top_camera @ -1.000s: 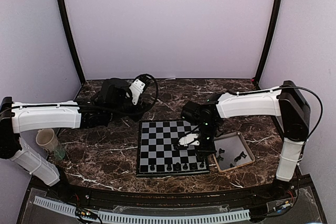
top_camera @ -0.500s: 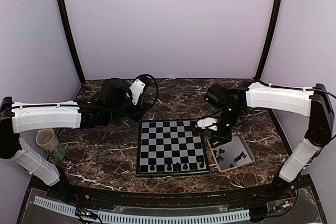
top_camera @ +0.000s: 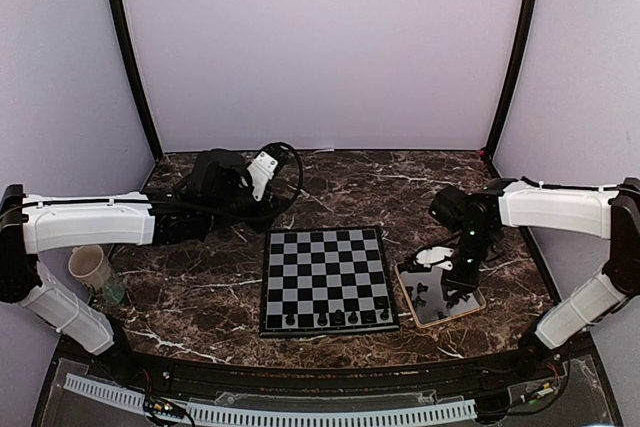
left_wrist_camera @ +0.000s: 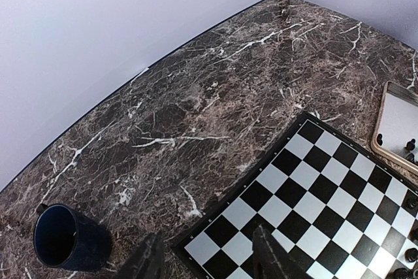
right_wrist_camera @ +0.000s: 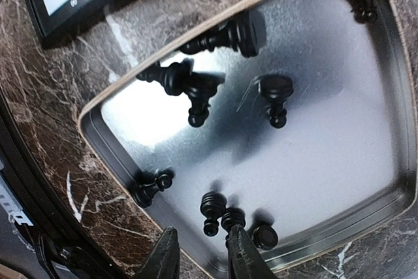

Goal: Set up the chess pieces on the board
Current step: Pick up the pawn from the storage box.

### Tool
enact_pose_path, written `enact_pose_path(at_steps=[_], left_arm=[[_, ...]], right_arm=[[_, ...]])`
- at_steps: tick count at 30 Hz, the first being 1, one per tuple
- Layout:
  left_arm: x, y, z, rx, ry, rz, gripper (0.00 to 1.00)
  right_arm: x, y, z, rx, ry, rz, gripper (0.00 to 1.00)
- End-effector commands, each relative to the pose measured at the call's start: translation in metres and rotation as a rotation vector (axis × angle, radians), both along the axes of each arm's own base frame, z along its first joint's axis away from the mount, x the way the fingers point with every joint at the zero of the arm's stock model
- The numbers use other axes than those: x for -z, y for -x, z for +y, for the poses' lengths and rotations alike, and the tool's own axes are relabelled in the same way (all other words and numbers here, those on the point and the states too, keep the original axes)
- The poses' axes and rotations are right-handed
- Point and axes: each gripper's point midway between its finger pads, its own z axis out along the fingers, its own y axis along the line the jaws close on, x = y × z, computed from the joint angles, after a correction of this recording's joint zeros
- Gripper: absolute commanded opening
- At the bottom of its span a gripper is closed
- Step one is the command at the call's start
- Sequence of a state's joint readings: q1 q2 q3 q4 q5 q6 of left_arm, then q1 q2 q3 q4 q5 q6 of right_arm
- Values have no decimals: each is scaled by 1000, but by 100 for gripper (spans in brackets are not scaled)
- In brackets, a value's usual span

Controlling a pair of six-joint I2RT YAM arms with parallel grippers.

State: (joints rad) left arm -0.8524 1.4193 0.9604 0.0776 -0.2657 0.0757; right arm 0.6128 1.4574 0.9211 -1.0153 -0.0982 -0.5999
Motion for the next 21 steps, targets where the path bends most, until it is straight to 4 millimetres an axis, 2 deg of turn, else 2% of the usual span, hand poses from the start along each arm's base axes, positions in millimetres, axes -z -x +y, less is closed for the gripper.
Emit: enact_pose_path(at_steps=[1, 10, 21], left_arm=[[-5, 0, -1, 13, 2, -5, 48], [-5, 1, -1, 18, 4, -3, 48], [-4, 2, -2, 25, 2, 3, 48]], right_arm=[[9, 0, -15, -22, 63, -29, 28], [19, -3, -16, -18, 83, -35, 28], [30, -3, -20, -26, 113, -21, 20]])
